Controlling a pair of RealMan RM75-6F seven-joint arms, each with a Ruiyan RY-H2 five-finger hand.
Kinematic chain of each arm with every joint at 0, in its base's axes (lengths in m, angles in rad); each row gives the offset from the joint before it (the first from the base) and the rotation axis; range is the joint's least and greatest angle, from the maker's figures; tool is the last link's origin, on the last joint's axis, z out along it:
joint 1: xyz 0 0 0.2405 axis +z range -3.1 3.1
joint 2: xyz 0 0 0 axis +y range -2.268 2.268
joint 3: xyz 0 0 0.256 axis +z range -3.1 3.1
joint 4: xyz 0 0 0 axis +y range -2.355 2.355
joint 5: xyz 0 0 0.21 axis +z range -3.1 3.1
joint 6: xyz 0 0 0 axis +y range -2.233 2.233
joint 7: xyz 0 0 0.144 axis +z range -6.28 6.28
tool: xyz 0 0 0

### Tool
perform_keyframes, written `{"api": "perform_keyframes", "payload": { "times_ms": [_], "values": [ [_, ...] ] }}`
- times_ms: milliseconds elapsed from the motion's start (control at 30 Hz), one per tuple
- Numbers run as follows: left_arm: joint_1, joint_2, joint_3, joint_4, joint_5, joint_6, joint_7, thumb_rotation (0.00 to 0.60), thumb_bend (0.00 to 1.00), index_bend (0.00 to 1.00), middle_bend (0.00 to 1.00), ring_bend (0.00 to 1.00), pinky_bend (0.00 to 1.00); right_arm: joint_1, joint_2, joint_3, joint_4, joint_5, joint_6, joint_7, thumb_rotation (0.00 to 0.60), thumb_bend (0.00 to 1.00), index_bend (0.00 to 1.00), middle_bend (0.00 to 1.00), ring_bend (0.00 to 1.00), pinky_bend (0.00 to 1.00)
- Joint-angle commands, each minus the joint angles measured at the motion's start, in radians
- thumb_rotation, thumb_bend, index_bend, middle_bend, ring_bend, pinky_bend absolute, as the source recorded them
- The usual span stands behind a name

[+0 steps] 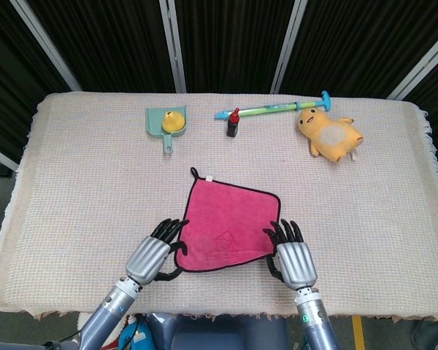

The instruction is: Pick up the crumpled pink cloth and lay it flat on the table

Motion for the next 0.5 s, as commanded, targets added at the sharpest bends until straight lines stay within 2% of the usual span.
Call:
{"api": "perform_keyframes", "payload": {
  "times_ms": [33,133,333,500],
  "values": [
    [-0.001,0.022,0.006,-0.013,-0.001,-0.023,-0.016,0.600,0.18,0.36,0.00,0.00,0.00,-0.007,0.008,-0.010,-0.028,0.016,-0.009,-0.042,0.600,0.53,0.00,0.03,0.00,0.00],
    [0.000,0.040,0.007,-0.024,-0.002,-0.037,-0.028,0.600,0.16,0.29,0.00,0.00,0.00,-0.013,0.012,-0.018,-0.048,0.020,-0.010,-0.069,0.600,0.53,0.00,0.01,0.00,0.00],
    [0.003,0.092,0.009,-0.046,-0.012,-0.070,-0.054,0.600,0.16,0.20,0.00,0.00,0.00,-0.027,0.033,-0.015,-0.065,-0.010,0.001,-0.080,0.600,0.54,0.00,0.00,0.00,0.00],
    [0.007,0.117,0.006,-0.055,-0.014,-0.083,-0.074,0.600,0.13,0.13,0.00,0.00,0.00,-0.036,0.057,-0.015,-0.096,0.004,-0.002,-0.108,0.600,0.50,0.00,0.00,0.00,0.00]
  ]
}}
